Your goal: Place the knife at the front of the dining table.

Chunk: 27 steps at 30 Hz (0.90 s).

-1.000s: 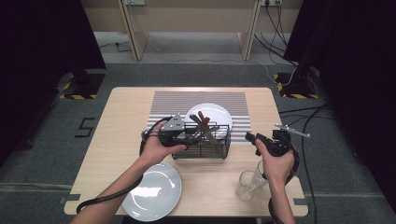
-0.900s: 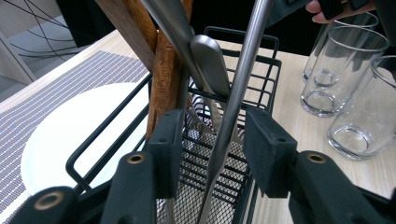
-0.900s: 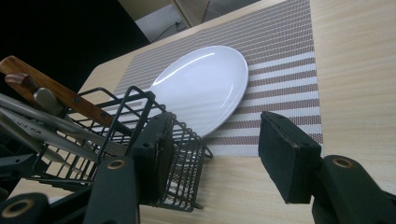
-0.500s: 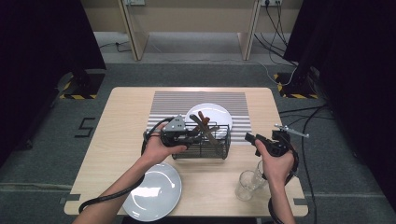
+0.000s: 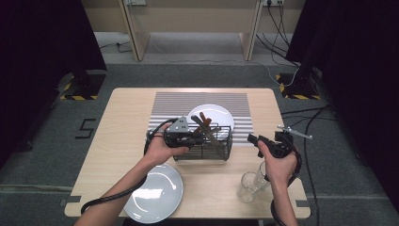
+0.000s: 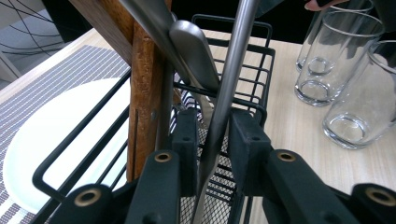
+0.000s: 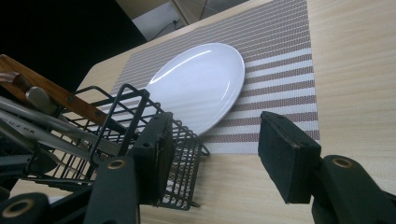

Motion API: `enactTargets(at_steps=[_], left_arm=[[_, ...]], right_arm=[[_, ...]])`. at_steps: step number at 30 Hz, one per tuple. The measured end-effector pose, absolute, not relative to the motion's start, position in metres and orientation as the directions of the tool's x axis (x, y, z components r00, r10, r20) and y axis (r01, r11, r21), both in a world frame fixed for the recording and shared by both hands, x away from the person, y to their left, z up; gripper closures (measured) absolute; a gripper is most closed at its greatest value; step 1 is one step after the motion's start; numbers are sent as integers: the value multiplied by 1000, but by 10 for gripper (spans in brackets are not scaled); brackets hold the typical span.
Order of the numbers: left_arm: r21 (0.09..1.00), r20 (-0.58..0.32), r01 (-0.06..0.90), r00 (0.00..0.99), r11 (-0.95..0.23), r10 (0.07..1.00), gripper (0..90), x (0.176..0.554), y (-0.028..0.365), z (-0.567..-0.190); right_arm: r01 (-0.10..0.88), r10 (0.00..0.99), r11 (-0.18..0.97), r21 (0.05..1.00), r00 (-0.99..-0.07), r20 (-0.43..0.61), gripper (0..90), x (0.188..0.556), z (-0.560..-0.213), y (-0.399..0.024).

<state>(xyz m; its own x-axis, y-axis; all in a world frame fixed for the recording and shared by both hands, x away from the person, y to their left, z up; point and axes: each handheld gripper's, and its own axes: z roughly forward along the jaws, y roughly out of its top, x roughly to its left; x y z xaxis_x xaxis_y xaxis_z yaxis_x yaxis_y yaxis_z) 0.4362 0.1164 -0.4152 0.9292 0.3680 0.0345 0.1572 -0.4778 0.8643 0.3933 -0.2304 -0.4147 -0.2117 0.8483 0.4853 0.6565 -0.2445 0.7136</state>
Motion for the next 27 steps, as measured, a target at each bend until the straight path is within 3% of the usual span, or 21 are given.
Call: enactTargets(at_steps=[27], left_arm=[[845, 157, 38, 935, -533, 317, 822, 435, 120, -411]], right_arm=[[654, 846, -260, 711, -200, 494, 456, 393, -415, -233]])
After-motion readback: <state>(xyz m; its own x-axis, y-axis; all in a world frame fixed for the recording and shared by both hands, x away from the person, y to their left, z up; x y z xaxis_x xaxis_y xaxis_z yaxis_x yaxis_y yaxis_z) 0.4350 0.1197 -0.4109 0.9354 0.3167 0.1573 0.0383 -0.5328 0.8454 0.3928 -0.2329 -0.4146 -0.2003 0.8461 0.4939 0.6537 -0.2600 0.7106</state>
